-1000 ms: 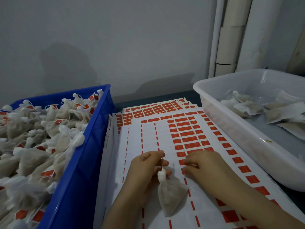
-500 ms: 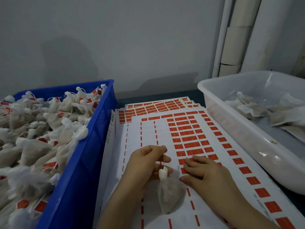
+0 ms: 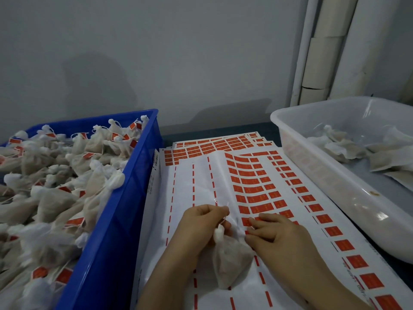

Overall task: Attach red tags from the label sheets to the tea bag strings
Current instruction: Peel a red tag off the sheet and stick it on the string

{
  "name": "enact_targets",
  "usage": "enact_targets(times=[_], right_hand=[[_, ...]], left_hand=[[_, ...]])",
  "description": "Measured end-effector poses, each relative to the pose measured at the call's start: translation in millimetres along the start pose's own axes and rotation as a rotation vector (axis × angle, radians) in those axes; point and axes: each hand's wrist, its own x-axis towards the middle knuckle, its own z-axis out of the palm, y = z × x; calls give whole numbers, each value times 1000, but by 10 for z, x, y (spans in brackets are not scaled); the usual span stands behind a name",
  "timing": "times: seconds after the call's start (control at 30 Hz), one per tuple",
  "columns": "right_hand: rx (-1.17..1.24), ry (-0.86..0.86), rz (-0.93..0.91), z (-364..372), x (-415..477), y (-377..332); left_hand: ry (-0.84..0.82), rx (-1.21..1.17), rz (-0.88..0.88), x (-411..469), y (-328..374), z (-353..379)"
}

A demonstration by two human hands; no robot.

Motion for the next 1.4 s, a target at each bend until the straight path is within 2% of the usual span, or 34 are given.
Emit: enact_targets(times=[0.23, 0.47, 0.8, 1.4], right_hand=[[-27, 44, 66, 1, 18, -27], [-81, -21, -4, -36, 39, -19], [-105, 50, -19, 6, 67, -6], [-92, 11, -44, -13, 67, -15]], left_hand=[[17, 37, -26, 34, -28, 6], [13, 27, -15, 28, -35, 4], [10, 20, -19, 22, -17, -4], [-12, 24, 23, 14, -30, 14]])
